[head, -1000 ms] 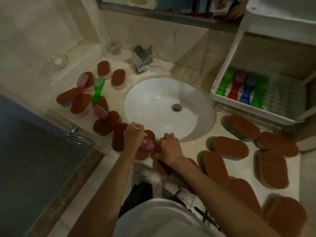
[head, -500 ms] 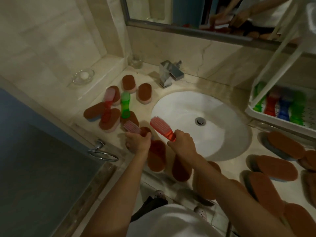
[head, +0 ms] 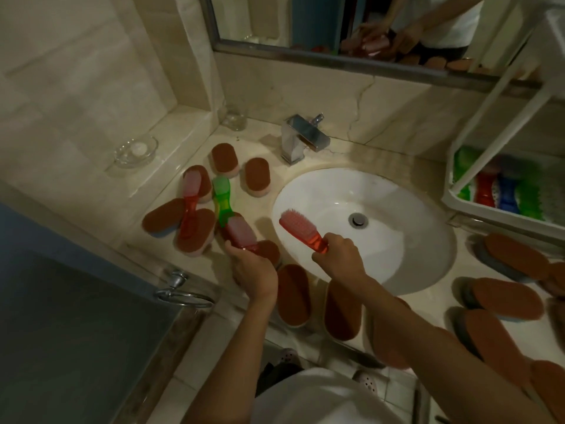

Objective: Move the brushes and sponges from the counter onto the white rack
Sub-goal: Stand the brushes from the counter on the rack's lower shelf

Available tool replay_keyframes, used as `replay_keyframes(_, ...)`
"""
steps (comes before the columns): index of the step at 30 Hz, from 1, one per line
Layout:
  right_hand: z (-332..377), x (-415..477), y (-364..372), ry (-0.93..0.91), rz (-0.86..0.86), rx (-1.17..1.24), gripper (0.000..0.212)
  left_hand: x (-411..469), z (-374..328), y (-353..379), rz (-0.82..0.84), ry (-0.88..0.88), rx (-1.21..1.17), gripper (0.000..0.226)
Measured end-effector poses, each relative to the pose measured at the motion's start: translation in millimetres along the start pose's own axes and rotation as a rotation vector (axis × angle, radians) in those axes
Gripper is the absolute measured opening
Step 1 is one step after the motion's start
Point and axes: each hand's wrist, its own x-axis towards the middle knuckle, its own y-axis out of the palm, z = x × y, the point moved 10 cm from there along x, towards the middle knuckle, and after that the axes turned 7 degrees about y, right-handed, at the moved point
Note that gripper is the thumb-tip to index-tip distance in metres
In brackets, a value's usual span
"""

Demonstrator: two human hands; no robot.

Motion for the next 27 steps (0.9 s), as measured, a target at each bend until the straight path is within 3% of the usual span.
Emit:
replay_keyframes(6, -38, 8, -42, 0.064, -0.085, 0.148, 0.019, -24, -63, 3, 0.040, 0.215, -0.148, 0.045)
replay_keyframes(13, -129, -4, -132, 0.190, -0.323, 0.359, 0.006, -102, -153, 116, 0.420, 0.539, -0.090, 0.039)
replay_keyframes(17, -204, -30, -174, 0.301, -0.441, 0.456, 0.015, -173, -184, 176, 0.676, 0.757, -0.034, 0.033)
replay_keyframes(21, -270, -52, -209, 0.422, -0.538, 0.493, 0.033, -229, -209, 224, 0.849, 0.810, -0.035, 0.026)
replay_keyframes(27, -323, -27, -260, 0.418, -0.540, 0.585, 0.042, -272, -252, 293, 0.901, 0.861, 0.031, 0.021)
